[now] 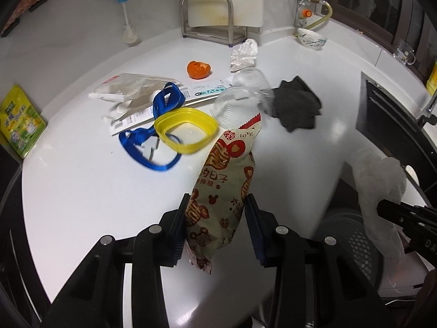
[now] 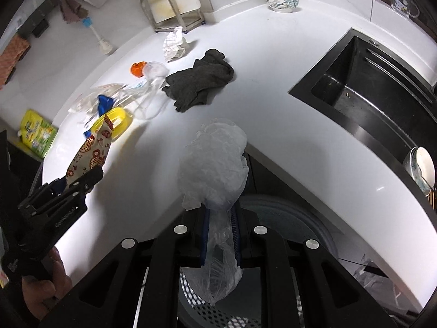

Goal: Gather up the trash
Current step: 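Carry both bags over the wastebasket and open both tools to drop them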

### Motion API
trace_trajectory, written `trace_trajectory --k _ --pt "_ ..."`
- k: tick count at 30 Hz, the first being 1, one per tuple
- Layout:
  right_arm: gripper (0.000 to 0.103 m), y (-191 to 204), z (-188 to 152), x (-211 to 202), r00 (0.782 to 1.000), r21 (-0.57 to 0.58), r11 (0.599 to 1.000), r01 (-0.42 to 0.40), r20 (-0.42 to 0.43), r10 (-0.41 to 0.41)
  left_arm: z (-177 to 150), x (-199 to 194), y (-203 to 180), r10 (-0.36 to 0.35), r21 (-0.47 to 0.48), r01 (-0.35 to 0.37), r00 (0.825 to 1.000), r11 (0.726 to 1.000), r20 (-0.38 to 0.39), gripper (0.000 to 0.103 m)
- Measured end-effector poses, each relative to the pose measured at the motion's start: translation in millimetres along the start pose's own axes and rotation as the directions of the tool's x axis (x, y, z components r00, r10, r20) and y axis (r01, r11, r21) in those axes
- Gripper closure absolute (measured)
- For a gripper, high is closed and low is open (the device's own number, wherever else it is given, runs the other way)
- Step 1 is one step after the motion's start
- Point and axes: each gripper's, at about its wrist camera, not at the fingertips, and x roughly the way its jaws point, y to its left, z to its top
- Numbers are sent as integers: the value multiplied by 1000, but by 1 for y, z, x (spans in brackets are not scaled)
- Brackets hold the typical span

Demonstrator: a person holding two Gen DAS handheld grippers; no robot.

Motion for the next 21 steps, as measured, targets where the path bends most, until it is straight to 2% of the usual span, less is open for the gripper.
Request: trace_trajectory --k 6,10,15,21 --pt "88 -29 -37 -25 998 -67 998 -21 -58 17 -29 -43 -34 -24 -3 24 1000 1000 -6 64" --pt "88 -51 -66 -30 993 -109 993 -43 -112 31 -53 -57 -67 -45 2 45 998 999 -34 64" --pt "88 -75 -87 -26 988 -110 991 -75 -140 59 -85 -54 -106 -71 -1 71 993 997 -94 64" --pt "88 -87 -100 -13 981 -144 983 -114 -176 88 -112 -37 -130 -76 -47 70 985 996 -152 64"
